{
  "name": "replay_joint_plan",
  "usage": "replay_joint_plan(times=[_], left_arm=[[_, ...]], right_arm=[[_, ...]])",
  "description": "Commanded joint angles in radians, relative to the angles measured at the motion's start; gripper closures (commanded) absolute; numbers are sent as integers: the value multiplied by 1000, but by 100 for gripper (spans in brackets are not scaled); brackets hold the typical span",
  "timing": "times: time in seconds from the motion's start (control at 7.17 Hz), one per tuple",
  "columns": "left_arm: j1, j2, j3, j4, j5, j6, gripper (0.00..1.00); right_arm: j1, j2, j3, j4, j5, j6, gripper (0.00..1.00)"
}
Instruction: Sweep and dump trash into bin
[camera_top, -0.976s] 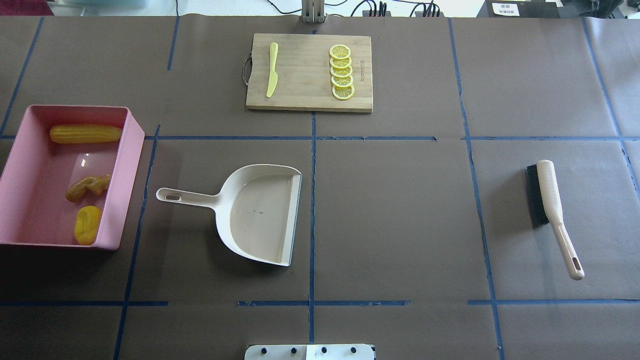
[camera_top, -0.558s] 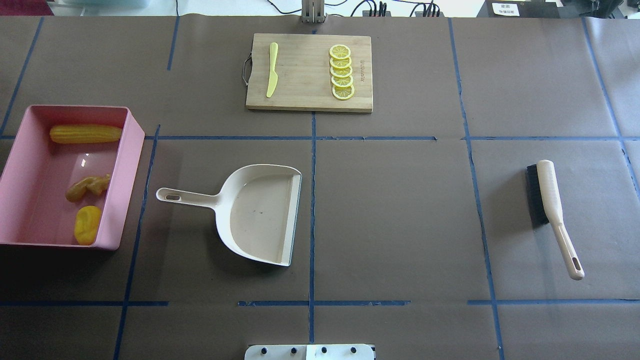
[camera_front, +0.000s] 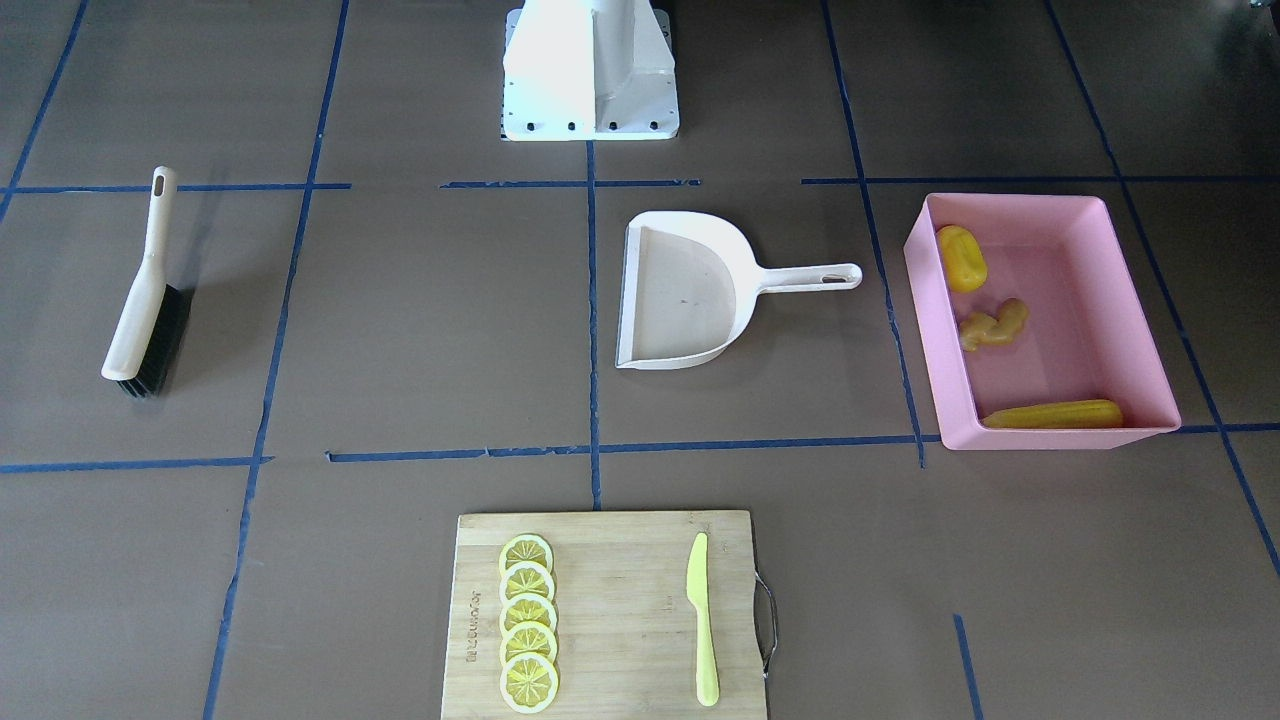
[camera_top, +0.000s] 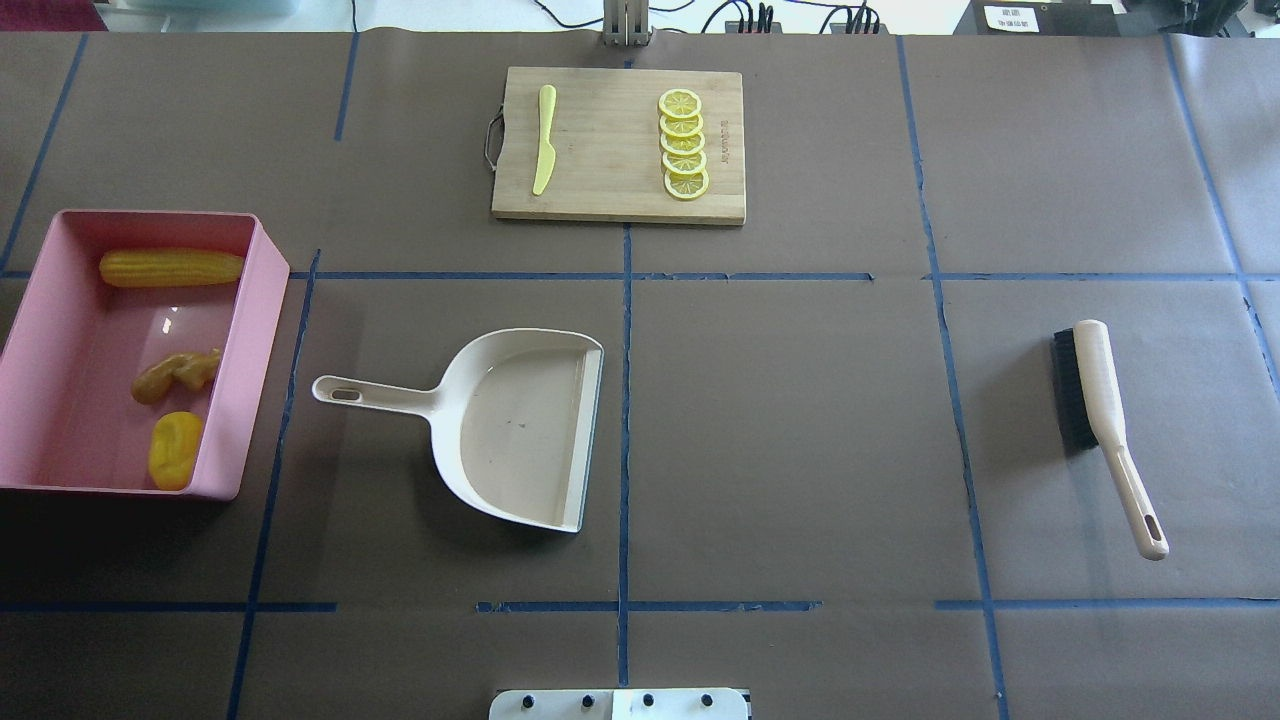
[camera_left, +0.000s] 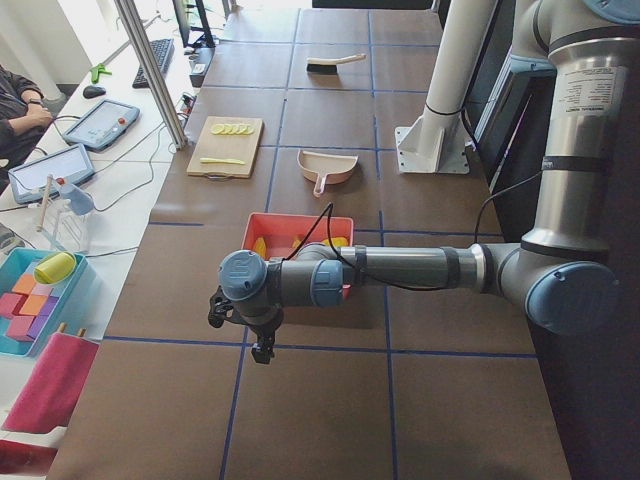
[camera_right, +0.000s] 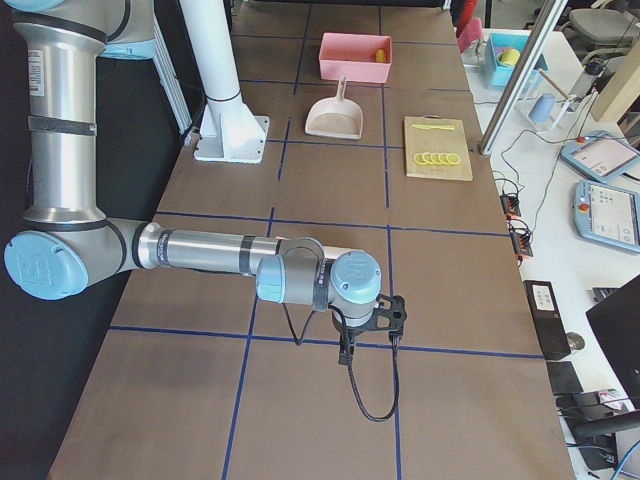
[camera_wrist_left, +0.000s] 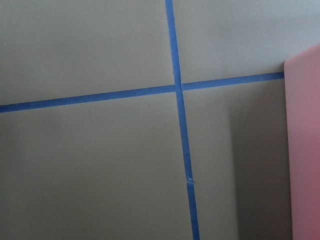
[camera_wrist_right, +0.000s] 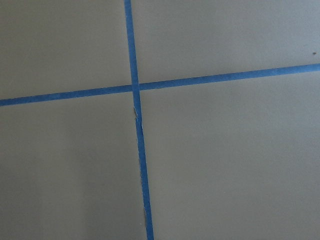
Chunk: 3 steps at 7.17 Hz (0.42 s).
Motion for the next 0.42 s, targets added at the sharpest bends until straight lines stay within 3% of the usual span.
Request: replay_joint_plan(times=[0.0,0.28], left_arm=[[0,0,1,0,0,0,0],[0,-1,3,0,0,1,0]], right_arm=[[0,0,2,0,0,0,0],[0,0,5,0,0,0,0]])
